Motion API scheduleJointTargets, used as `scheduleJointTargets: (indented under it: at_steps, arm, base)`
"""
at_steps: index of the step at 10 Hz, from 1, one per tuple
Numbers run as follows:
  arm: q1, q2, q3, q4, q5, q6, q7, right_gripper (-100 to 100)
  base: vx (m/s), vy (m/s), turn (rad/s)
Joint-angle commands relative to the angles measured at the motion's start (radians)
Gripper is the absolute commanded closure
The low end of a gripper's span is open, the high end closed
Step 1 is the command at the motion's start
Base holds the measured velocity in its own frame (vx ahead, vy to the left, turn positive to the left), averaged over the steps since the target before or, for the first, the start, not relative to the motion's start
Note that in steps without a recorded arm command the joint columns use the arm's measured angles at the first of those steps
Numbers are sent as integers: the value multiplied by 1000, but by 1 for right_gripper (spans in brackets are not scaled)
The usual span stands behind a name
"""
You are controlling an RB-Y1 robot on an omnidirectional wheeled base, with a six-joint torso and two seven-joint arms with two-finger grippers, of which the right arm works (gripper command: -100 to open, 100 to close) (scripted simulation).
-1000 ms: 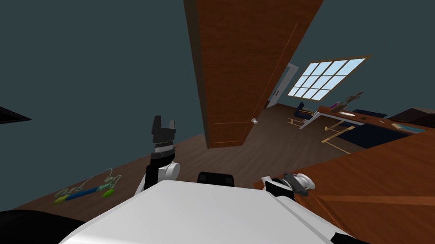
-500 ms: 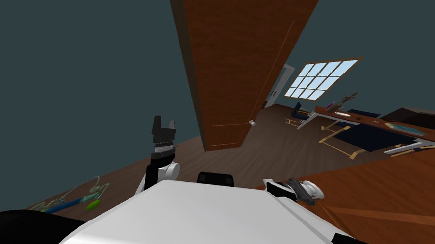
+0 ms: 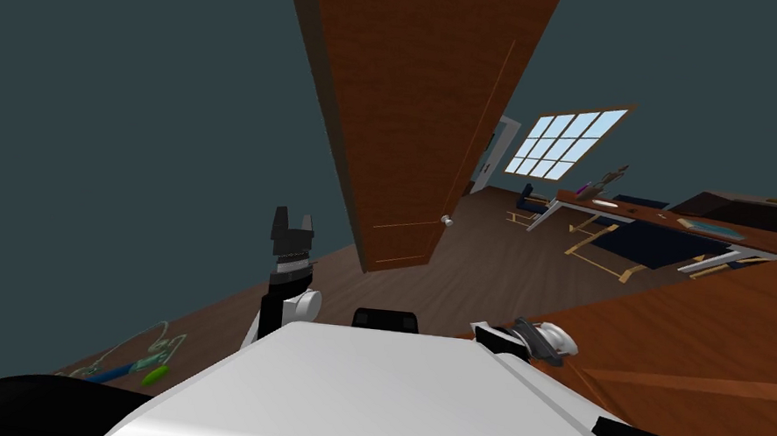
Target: Push the door open
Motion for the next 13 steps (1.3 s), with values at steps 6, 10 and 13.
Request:
scheduleJointTargets:
  at_steps: [6,10,13]
  arm:
    - [7,-23,-23,-15,45,4,16,100]
    - [13,-29,-67,-21,-30,7,23,100]
    - [15,-33,-103,-25,-102,8,26,100]
  base:
    - [88,-131,-32]
    - [93,-125,-15]
    - [46,-41,3]
